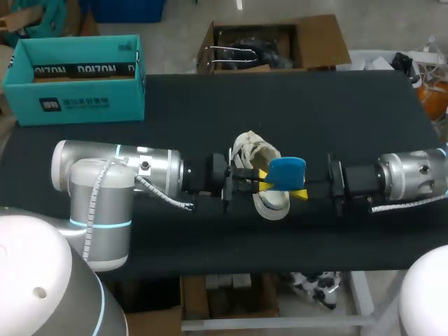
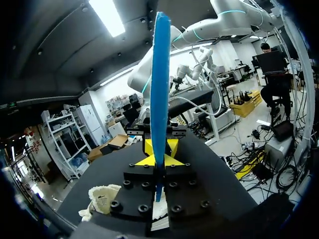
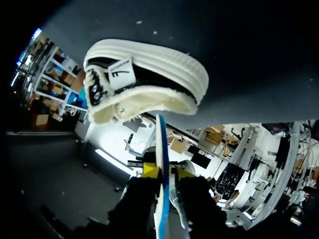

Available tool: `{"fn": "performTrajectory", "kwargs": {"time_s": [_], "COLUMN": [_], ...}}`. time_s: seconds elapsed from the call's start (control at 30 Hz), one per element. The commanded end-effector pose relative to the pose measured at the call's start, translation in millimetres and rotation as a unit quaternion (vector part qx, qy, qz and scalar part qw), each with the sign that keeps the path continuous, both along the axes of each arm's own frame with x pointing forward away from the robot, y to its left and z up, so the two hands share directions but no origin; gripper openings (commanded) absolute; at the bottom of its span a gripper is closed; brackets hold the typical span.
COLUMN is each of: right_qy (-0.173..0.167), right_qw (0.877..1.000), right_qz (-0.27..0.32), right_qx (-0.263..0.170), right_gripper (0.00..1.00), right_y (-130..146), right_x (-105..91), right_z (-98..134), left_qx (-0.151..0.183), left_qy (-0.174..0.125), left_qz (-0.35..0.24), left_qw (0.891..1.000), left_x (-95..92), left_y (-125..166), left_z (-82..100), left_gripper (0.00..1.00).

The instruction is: Open the shoe tongue, take the insole out of the shoe, put the insole back into the shoe, and pack the shoe into the shoebox

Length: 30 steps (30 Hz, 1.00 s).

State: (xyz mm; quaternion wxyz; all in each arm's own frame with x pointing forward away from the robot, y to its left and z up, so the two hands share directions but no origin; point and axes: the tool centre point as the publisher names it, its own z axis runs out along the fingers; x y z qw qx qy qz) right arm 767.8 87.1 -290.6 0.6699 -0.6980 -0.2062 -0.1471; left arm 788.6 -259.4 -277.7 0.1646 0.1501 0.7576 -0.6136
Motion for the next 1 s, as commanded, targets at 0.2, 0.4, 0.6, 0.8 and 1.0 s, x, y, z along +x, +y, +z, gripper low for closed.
{"fn": "performTrajectory", "kwargs": {"time_s": [0.2,0.4,0.6,0.8,1.0], "right_qy": [-0.008,-0.015,-0.029,-0.038,-0.043], "right_qw": [1.000,0.998,0.996,0.996,0.995], "right_qz": [-0.012,-0.050,-0.074,-0.079,-0.078], "right_qx": [-0.023,-0.027,-0.034,-0.035,-0.038], "right_gripper": [1.00,0.92,0.62,0.51,0.46], "right_y": [-4,-7,-6,-4,1], "right_x": [-0.9,-5.2,-2.0,8.9,20.1], "right_z": [2,-4,-11,-13,-11], "left_qx": [0.020,0.062,0.112,0.145,0.163], "left_qy": [-0.058,-0.041,-0.037,-0.037,-0.038], "left_qz": [-0.032,-0.095,-0.123,-0.141,-0.150], "left_qw": [0.998,0.993,0.985,0.979,0.974], "left_x": [5.9,16.4,26.6,31.3,35.4], "left_y": [7,12,13,11,10], "left_z": [4.1,4.2,-3.3,-14.1,-22.8], "left_gripper": [0.00,0.00,0.00,0.00,0.00]}}
